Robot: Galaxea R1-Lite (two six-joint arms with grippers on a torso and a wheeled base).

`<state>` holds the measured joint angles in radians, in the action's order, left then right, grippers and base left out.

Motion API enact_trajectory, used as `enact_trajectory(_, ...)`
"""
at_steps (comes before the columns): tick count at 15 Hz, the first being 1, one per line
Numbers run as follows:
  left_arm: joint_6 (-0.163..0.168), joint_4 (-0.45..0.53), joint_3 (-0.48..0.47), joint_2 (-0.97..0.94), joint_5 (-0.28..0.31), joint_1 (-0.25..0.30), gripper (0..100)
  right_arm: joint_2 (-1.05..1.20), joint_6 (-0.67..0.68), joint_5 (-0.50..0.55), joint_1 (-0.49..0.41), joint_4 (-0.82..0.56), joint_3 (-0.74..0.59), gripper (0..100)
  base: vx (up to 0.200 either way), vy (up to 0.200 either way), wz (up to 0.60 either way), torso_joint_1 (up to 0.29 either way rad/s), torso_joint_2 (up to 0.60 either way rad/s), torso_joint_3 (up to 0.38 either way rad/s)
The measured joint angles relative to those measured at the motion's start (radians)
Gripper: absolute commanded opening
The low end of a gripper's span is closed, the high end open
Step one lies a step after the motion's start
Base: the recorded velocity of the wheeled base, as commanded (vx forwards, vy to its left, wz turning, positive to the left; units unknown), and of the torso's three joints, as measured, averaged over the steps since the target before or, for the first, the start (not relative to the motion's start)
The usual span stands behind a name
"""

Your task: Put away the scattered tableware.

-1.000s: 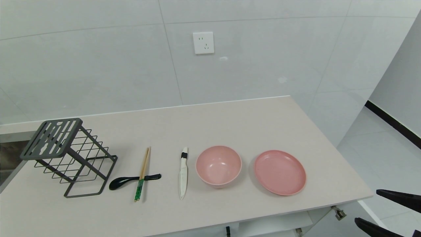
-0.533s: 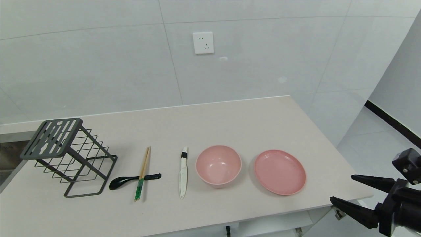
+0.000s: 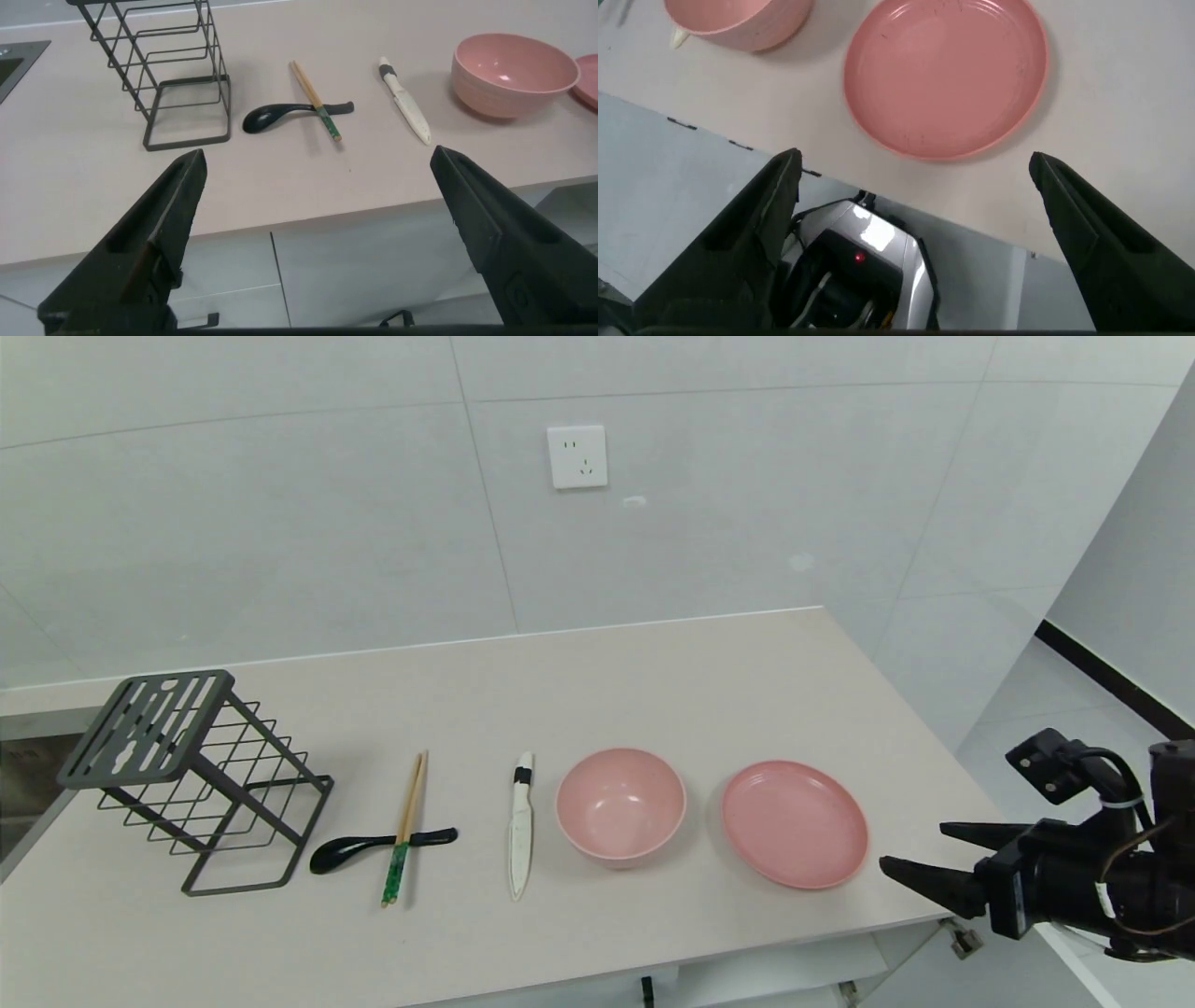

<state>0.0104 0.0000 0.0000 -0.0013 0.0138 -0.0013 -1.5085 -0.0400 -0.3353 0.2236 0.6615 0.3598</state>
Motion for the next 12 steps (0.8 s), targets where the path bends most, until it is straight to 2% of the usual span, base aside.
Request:
enact_trajectory(6, -0.004, 0.0, 0.0, 0.0, 0.0, 0.0, 100, -0.17, -0.035, 0.043, -0.016, 0.004, 0.114, 100, 0.0, 0.0, 0.0, 0.0, 0.0, 0.0)
enact_trajectory(12, -0.004, 0.0, 0.0, 0.0, 0.0, 0.0, 100, -0.31, -0.056, 0.036, -0.038, 0.128, 0.18, 100, 0.0, 0.0, 0.0, 0.0, 0.0, 0.0)
